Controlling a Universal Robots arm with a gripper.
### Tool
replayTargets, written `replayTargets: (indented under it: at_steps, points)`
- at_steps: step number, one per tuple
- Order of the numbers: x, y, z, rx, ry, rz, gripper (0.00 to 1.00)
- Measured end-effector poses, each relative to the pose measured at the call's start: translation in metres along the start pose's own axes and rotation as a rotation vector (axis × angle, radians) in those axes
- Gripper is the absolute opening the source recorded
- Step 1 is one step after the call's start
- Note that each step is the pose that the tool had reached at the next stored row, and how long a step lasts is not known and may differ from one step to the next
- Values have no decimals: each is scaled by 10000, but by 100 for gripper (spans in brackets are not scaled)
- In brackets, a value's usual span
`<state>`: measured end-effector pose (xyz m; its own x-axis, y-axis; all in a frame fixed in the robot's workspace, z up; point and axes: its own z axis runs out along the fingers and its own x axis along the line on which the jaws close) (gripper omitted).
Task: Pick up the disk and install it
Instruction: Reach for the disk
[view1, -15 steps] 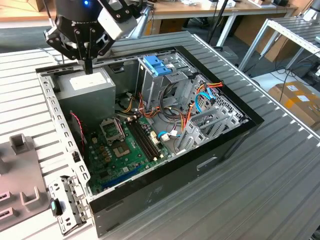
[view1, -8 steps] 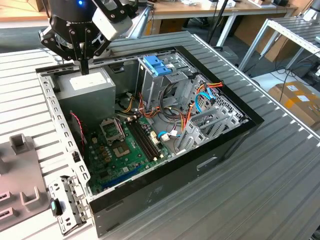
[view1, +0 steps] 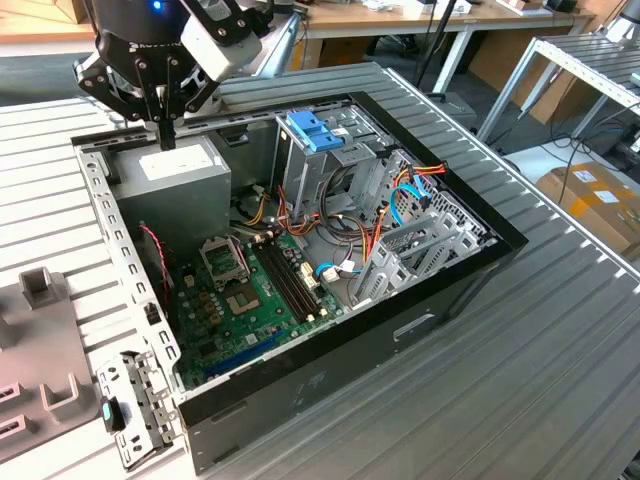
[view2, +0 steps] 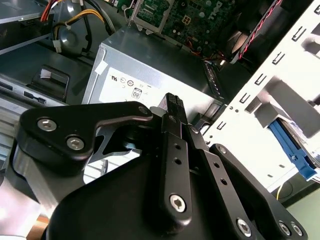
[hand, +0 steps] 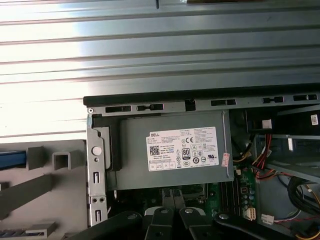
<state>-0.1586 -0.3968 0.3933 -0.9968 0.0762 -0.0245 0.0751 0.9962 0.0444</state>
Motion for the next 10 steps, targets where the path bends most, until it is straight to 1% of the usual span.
replayTargets:
  at_steps: [2,10]
  points:
    - [2,0,0,0,0,0,11]
    - [82,-2,-2,0,0,1,11]
